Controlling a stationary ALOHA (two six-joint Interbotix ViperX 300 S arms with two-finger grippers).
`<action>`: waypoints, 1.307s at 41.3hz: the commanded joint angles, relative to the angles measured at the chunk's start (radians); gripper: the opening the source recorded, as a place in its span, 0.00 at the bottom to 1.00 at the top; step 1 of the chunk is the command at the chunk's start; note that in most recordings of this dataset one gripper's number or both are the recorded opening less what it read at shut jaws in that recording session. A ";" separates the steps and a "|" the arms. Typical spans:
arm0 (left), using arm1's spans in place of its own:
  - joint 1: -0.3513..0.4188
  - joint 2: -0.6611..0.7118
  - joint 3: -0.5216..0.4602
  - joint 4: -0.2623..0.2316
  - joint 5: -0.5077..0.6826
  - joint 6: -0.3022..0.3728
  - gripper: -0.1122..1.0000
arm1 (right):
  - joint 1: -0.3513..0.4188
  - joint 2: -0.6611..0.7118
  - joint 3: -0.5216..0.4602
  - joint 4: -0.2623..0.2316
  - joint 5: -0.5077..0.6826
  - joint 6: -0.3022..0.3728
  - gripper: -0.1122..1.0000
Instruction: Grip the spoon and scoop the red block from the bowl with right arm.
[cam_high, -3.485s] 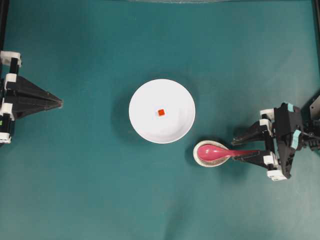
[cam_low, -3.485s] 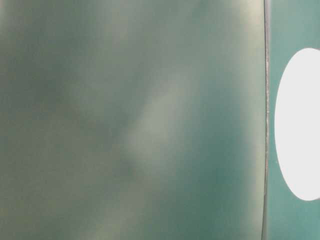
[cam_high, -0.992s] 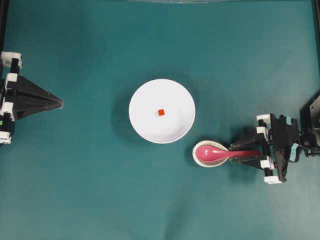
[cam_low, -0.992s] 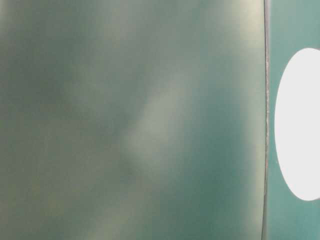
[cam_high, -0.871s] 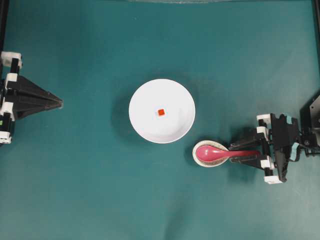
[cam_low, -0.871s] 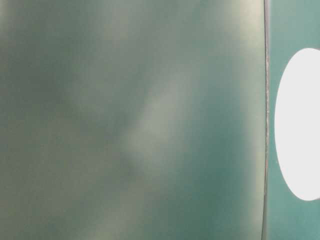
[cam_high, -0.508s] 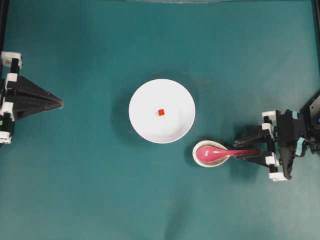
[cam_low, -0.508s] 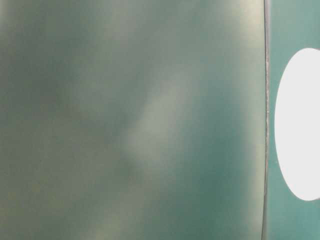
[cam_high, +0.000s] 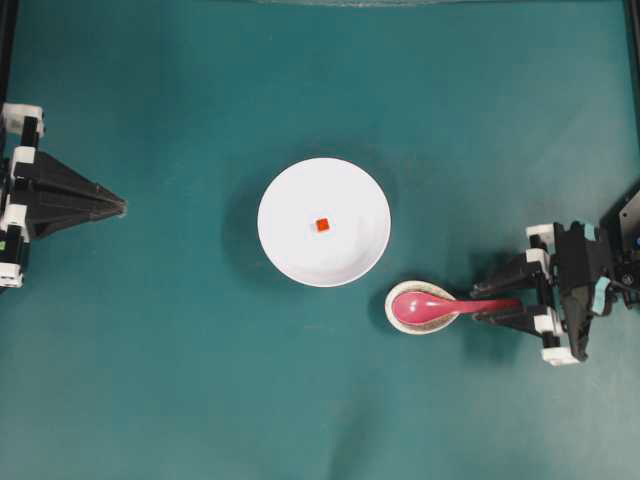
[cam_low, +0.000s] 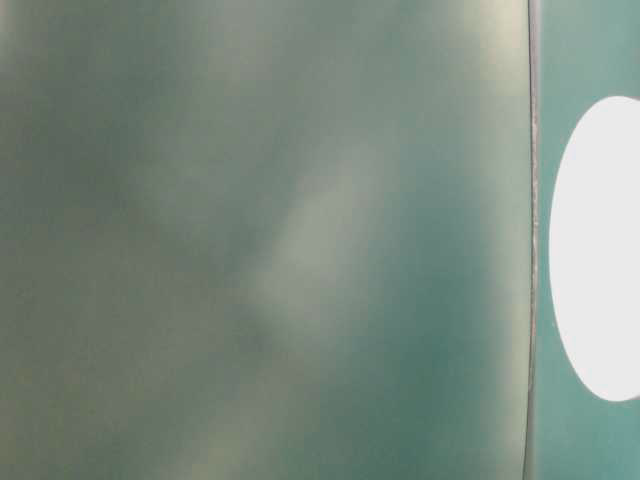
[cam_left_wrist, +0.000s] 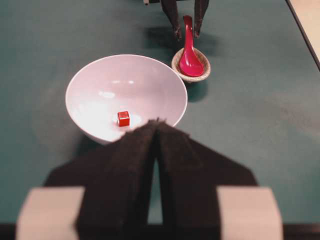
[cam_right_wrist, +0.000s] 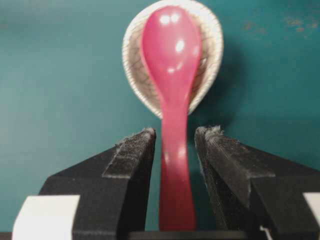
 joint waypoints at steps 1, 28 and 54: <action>-0.003 0.009 -0.029 0.003 -0.005 0.002 0.09 | 0.014 -0.015 -0.005 -0.002 -0.003 -0.003 0.51; -0.003 0.029 -0.029 0.002 -0.006 0.000 0.09 | 0.014 -0.015 -0.005 0.002 -0.008 -0.049 0.50; -0.003 0.041 -0.029 0.003 -0.012 0.000 0.09 | 0.014 -0.017 -0.009 0.002 -0.012 -0.104 0.32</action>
